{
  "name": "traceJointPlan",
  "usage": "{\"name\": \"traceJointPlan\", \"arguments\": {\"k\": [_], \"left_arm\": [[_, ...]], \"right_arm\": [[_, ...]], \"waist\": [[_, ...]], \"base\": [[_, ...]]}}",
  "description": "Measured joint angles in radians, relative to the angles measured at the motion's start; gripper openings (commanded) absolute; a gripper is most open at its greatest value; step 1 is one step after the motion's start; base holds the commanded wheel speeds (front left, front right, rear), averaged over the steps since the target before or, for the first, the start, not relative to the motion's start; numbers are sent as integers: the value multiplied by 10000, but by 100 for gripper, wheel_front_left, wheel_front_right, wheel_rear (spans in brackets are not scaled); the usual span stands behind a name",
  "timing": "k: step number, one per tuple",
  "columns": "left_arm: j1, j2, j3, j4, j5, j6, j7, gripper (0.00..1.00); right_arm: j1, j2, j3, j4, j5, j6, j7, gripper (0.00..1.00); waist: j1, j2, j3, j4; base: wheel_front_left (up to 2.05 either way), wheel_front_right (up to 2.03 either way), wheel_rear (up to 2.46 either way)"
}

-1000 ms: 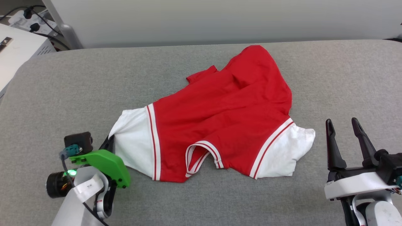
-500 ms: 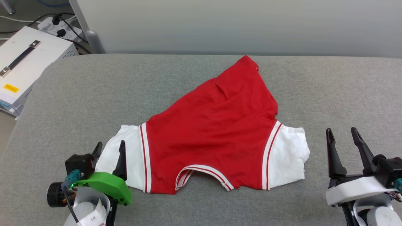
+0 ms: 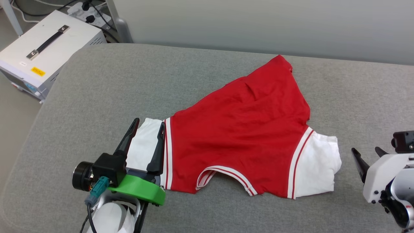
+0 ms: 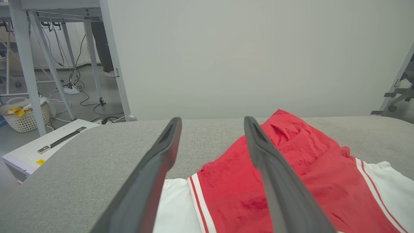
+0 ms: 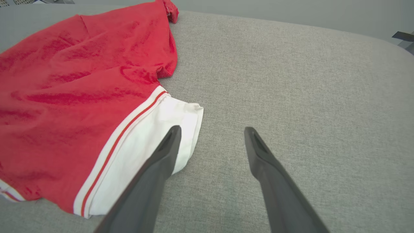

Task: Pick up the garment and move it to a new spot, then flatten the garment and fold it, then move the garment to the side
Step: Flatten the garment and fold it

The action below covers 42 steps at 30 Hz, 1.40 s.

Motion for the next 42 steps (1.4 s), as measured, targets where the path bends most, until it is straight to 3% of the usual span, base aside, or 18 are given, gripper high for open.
{"name": "traceJointPlan", "arguments": {"k": [4, 8, 21, 22, 23, 24, 33, 40, 41, 42], "left_arm": [[-41, -115, 61, -36, 35, -100, 0, 100], [-123, -230, 88, -25, 104, -169, 0, 100], [-293, -439, 215, 59, 219, -255, 0, 100], [-294, -445, 232, 65, 222, -255, 0, 100], [-298, -449, 249, 81, 236, -255, 0, 100], [-303, -456, 261, 98, 261, -261, 0, 100], [-295, -464, 313, 222, 274, -297, 0, 100], [-266, -456, 307, 174, 268, -299, 0, 100], [-267, -456, 293, 144, 267, -299, 0, 100], [-274, -458, 188, 111, 253, -299, 0, 100]], "right_arm": [[-819, 6, -244, 495, 159, 0, 1753, 100], [-1334, 52, -481, 1277, 2, 0, 2688, 100], [-2025, 59, -320, 2978, -290, -12, 2487, 98], [-2024, 25, -226, 3033, -290, -12, 2447, 63], [-2024, -21, -132, 3089, -288, -12, 2389, 10], [-2024, -59, -48, 3135, -284, -12, 2307, 0], [-1942, -830, 644, 3093, -571, 4, 1486, 0], [-1620, -2690, 995, 2224, -844, 2, 1676, 0], [-1568, -3060, 1026, 2153, -892, 4, 1726, 0], [-1472, -4098, 1149, 2220, -947, 2, 1720, 0]], "waist": [[0, 0, 319, 244], [0, 0, 593, 537], [1, 0, 1183, 1278], [0, 0, 1189, 1285], [0, 0, 1183, 1281], [0, 0, 1166, 1271], [0, 0, 791, 1010], [0, 0, 545, 676], [0, 0, 561, 644], [0, 0, 683, 623]], "base": [[0, 0, 0], [0, 0, 0], [0, 0, 0], [0, 0, 0], [0, 0, 0], [0, 0, 0], [0, 0, 0], [0, 0, 0], [0, 0, 0], [0, 0, 0]]}}
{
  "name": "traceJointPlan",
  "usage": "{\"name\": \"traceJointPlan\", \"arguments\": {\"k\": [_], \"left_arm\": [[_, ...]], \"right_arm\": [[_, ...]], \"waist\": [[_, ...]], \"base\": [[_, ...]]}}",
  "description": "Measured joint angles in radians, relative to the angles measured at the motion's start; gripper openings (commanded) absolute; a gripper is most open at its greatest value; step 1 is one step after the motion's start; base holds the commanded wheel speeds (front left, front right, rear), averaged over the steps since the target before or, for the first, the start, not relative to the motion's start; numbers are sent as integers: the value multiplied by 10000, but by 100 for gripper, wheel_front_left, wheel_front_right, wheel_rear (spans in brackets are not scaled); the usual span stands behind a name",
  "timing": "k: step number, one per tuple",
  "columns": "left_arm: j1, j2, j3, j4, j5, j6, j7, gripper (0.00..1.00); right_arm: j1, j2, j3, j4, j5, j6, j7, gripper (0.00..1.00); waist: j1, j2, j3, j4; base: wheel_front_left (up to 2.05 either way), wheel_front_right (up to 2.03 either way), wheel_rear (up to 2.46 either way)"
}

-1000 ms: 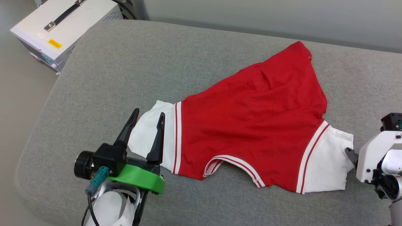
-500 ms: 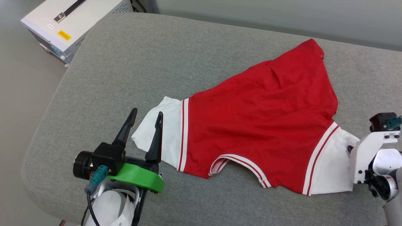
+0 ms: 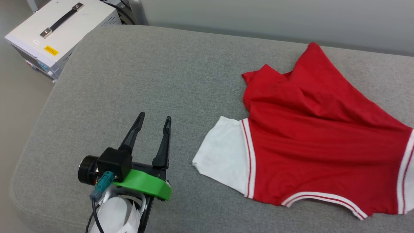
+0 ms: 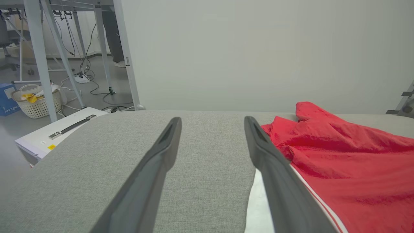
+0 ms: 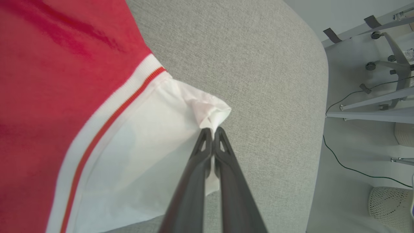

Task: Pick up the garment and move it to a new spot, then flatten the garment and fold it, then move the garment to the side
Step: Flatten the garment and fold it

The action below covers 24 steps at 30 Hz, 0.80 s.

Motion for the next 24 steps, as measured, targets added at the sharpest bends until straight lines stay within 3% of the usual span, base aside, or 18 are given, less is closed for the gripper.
{"name": "traceJointPlan", "arguments": {"k": [3, 6, 7, 8, 9, 17, 24], "left_arm": [[-10, 4, -79, -4, -67, 0, 0, 100], [-43, 15, -111, 2, -88, 0, 0, 100], [-57, 21, -125, 6, -90, 0, 0, 100], [-74, 21, -130, 10, -113, 0, 0, 100], [-96, 25, -130, 13, -155, 0, 0, 100], [-140, 56, -151, 182, -251, 0, 0, 100], [-1, 61, -213, 353, -495, 0, 2, 100]], "right_arm": [[-4, -857, 196, 316, -151, 0, -134, 0], [-160, -1081, 240, 869, -121, 0, -483, 0], [-242, -1080, 295, 1081, -123, 0, -608, 32], [-339, -1051, 328, 1292, -125, 0, -755, 88], [-432, -988, 311, 1476, -127, 2, -888, 100], [-1081, 148, -339, 2470, -499, 0, -2631, 100], [-1217, 1701, -1549, 1879, -253, 0, -4997, 100]], "waist": [[0, 0, 186, 51], [0, 0, 365, 131], [0, 0, 419, 167], [0, 0, 465, 205], [0, 0, 495, 233], [0, 0, 402, 209], [-1, 0, -105, -143]], "base": [[0, 0, 0], [0, 0, 0], [0, 0, 0], [0, 0, 0], [0, 0, 0], [0, 0, 0], [0, 0, 0]]}}
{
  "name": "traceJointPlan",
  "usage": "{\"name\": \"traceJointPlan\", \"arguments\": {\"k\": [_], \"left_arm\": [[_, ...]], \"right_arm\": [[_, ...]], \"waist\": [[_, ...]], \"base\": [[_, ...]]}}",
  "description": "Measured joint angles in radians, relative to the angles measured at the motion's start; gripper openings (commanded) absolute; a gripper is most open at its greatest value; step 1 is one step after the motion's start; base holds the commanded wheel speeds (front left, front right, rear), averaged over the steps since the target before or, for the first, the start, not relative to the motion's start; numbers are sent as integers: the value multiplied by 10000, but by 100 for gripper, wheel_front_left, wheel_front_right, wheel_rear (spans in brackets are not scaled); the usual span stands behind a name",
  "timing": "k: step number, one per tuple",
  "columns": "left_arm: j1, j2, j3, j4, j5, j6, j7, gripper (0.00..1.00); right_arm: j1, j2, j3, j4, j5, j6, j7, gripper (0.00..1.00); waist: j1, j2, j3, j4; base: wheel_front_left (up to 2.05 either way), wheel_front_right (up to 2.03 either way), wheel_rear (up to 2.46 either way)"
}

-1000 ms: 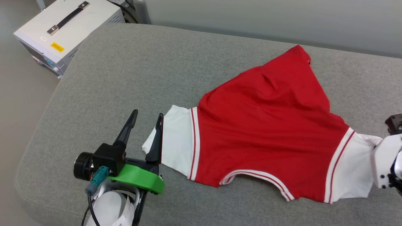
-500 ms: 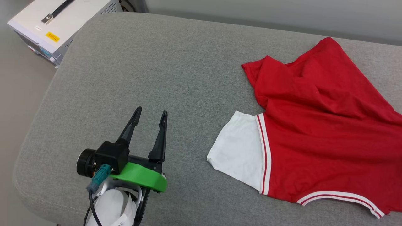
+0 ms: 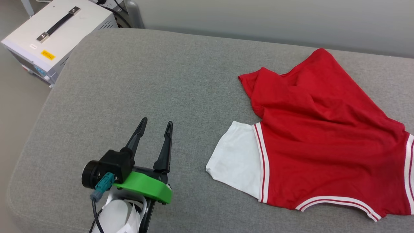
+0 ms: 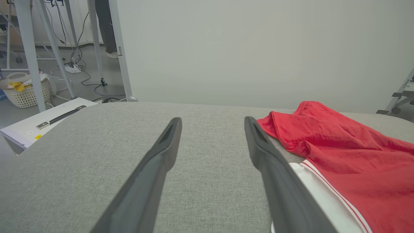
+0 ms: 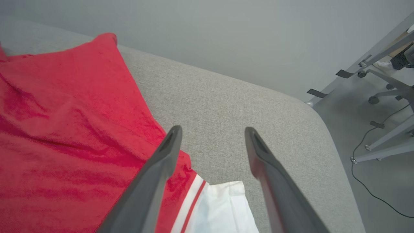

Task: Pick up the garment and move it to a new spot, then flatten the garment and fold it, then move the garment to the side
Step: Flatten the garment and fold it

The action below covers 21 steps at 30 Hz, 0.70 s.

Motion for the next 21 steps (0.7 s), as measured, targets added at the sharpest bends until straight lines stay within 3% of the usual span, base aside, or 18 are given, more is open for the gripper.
{"name": "traceJointPlan", "arguments": {"k": [8, 14, 21], "left_arm": [[383, -12, 23, 82, -372, 0, -2, 100], [627, -42, -215, 178, -491, 0, -2, 100], [875, -25, -593, 548, -554, 0, -2, 100]], "right_arm": [[1217, 1745, -337, -2326, 905, -2, -2435, 100], [2697, 2807, 25, -3783, 1317, -2, -3266, 100], [3564, 3503, 205, -4393, 1369, -2, -3542, 100]], "waist": [[0, 0, -615, -592], [0, 0, -997, -939], [0, 0, -1254, -1172]], "base": [[0, 0, 0], [0, 0, 0], [0, 0, 0]]}}
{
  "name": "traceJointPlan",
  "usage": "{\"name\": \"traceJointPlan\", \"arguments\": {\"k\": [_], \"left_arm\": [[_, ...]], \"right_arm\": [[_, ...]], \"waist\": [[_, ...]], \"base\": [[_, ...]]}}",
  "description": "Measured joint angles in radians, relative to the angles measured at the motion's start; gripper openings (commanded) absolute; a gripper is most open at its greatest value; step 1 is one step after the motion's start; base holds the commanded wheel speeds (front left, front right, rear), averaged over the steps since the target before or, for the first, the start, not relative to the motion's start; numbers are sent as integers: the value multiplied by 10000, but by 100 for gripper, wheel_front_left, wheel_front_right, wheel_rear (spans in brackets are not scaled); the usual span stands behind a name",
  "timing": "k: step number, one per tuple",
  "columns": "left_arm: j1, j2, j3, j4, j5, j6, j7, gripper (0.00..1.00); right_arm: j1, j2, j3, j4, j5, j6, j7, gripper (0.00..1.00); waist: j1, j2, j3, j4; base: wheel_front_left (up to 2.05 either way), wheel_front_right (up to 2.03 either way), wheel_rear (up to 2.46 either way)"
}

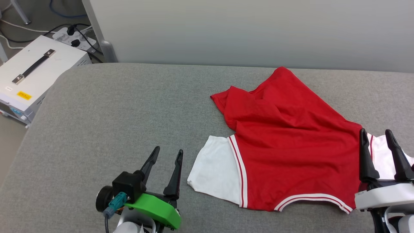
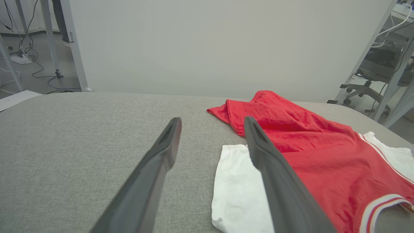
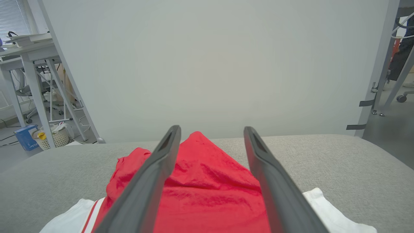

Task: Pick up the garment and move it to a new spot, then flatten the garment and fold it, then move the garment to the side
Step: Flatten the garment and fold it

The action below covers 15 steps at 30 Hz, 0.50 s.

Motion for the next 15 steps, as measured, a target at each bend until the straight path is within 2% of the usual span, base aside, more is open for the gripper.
{"name": "traceJointPlan", "arguments": {"k": [6, 10, 15], "left_arm": [[18, 84, -267, 828, -79, 0, 50, 100], [-198, 190, -328, 1540, -79, 150, 1080, 100], [-936, 226, -435, 1561, -146, 280, 2909, 100]], "right_arm": [[99, 111, 132, -194, -25, 0, -23, 100], [99, 117, 67, -203, -102, 0, -19, 100], [99, 29, -6, 31, -228, 0, -8, 100]], "waist": [[0, 0, 45, -142], [0, 0, 208, -270], [0, 0, 510, -413]], "base": [[0, 0, 0], [0, 0, 0], [0, 0, 0]]}}
